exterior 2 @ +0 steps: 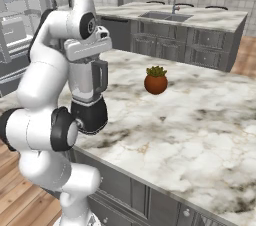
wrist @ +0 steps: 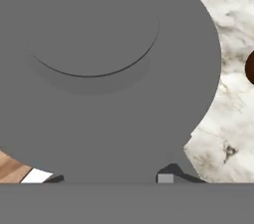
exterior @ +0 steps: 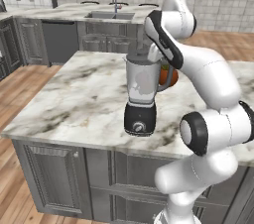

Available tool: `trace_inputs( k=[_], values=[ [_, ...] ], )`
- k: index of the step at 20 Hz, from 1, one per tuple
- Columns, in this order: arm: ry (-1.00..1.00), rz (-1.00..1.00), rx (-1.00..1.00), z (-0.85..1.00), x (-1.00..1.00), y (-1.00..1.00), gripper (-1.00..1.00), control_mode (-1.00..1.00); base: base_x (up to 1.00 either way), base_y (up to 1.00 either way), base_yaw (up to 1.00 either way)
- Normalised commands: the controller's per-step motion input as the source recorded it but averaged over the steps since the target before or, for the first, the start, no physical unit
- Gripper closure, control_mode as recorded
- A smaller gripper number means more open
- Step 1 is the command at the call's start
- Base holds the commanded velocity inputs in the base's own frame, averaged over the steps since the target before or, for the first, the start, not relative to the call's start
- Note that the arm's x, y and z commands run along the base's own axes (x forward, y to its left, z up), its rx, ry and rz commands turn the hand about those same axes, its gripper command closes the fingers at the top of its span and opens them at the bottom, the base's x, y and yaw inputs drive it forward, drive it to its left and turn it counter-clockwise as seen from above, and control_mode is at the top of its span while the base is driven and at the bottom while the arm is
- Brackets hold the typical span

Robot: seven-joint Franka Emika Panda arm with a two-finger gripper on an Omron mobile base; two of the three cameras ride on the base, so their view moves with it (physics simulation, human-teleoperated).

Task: Grab the onions from the fridge, place them in the blender, close the lid, and turn on the blender to create a marinade.

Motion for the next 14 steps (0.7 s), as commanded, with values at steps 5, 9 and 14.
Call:
trace_inputs(
  k=[5,9,14],
  values=[
    [-0.09,-0.16,-0.04,-0.45,0.0,0.04,1.0,-1.0,0.0,0.0,0.0],
    [-0.02,-0.14,0.0,-0.63,0.0,0.0,1.0,-1.0,0.0,0.0,0.0],
    [0.0,-0.11,0.0,-0.62,0.0,0.09,-1.0,-1.0,0.0,0.0,0.0]
  ],
)
